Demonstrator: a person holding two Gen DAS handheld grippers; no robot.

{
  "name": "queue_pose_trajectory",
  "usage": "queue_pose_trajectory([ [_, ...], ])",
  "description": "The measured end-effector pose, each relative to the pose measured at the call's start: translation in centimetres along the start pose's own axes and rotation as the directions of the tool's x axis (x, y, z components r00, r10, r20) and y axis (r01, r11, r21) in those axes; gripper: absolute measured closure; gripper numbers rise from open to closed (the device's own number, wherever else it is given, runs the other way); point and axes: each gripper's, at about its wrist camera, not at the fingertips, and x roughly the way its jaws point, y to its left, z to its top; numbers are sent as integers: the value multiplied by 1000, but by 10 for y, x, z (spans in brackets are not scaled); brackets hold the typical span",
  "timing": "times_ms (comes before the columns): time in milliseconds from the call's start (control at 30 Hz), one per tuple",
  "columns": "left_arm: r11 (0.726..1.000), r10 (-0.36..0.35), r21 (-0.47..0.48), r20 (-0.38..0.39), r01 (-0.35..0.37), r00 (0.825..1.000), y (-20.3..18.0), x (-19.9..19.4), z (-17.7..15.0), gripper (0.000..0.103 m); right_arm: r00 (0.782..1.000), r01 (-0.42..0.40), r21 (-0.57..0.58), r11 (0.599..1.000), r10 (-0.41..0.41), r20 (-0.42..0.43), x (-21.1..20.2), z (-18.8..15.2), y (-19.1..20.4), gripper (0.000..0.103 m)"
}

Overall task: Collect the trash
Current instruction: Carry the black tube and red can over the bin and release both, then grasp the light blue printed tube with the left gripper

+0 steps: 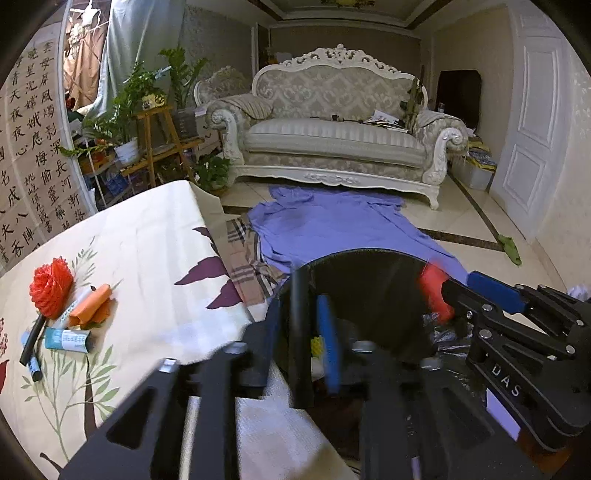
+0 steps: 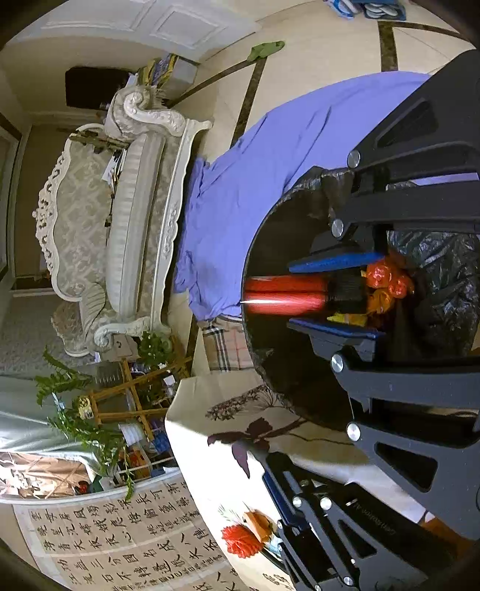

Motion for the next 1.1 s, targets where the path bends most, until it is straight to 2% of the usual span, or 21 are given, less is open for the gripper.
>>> queue_pose_trajectory([
  [100,1000,8,-15,11,-8,1000,2,-3,-1,51,1000,6,13,1000,-6,2,0,2,-5,68],
  [233,999,32,-17,13,-31,999,5,-5,-2,43,1000,11,15,1000,-11,1,-1,2,-6,63],
  [433,997,69,-46,1,-69,998,23,-14,-9,41,1000,-18,-9,1000,18,-6,-2,1,7,61],
  [667,985,139,-97,-27,-141,990,57,-28,-23,41,996,-85,-66,994,83,-30,0,-2,47,60],
  [800,971,197,-127,-43,-201,979,82,-37,-31,41,992,-124,-100,987,120,-37,-3,-2,73,54],
  [1100,918,309,-229,-95,-323,946,147,-51,-49,41,974,-225,-194,955,216,-68,-7,-3,138,54],
])
